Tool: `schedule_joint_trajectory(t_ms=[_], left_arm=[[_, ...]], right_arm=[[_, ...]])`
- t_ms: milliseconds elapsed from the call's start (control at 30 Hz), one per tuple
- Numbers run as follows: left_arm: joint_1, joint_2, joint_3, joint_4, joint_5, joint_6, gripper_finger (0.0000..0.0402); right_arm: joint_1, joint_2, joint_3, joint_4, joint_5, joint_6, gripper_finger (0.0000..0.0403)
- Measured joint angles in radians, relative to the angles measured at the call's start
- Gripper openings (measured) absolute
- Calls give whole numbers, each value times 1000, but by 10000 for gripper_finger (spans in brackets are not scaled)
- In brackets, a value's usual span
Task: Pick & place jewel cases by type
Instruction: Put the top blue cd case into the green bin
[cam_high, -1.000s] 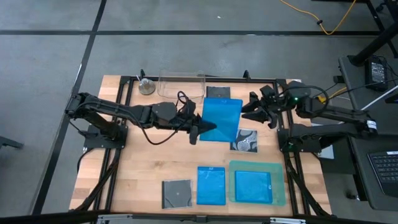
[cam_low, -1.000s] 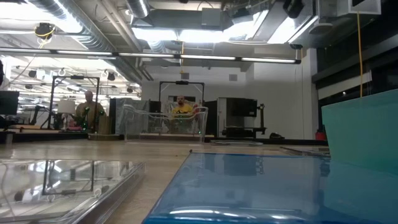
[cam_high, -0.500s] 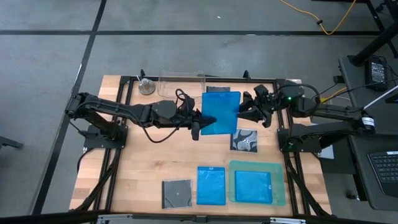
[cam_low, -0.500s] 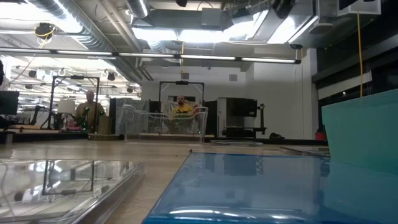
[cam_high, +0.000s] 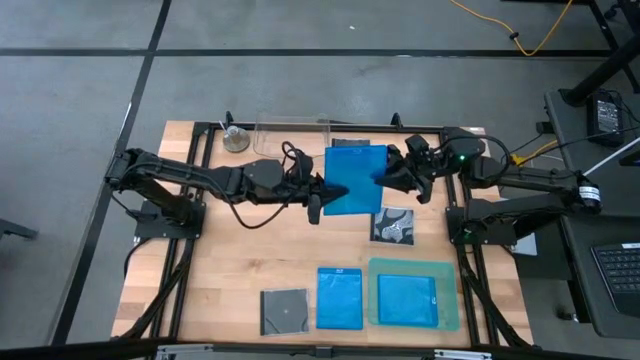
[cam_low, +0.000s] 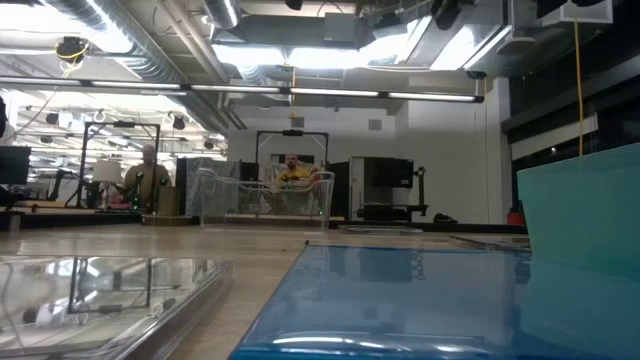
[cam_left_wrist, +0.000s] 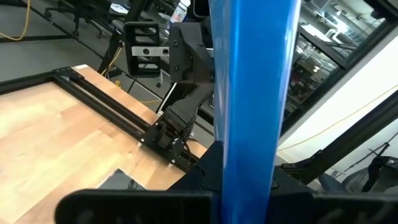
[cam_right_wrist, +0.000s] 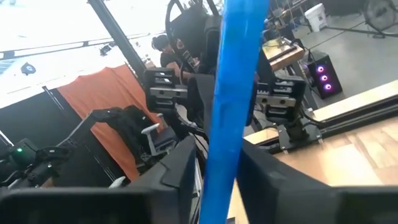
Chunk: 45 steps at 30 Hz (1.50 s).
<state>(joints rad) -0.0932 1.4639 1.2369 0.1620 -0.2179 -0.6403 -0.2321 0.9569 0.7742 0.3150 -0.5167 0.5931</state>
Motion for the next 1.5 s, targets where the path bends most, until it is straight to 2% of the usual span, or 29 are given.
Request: schedule_joint_trajectory(t_ms=[167,433,567,867,1000,1133,1333,1500], left_arm=[[3,0,0,4,5,16,13],[5,0,0,49,67,78,21],[5,-5,0,62,103,79,55],[4,-89,-1,23,139,68,152],[3,-150,0,-77,130,67,172],[3,-211,2,-157,104,68,175],[-17,-268,2,-234,36,79,169],[-42,-277,2,-252,-9,106,169]], right_arm=[[-1,0,0,-2,7,-23,42],[0,-3,0,11,0,-29,44],[0,-2,1,10,6,-28,54],[0,-2,1,8,7,-28,43],[0,-1,1,-5,0,-8,48],[0,-4,-1,-37,-57,28,44],[2,-29,0,-218,-175,91,45],[29,-45,83,-606,-225,16,45]])
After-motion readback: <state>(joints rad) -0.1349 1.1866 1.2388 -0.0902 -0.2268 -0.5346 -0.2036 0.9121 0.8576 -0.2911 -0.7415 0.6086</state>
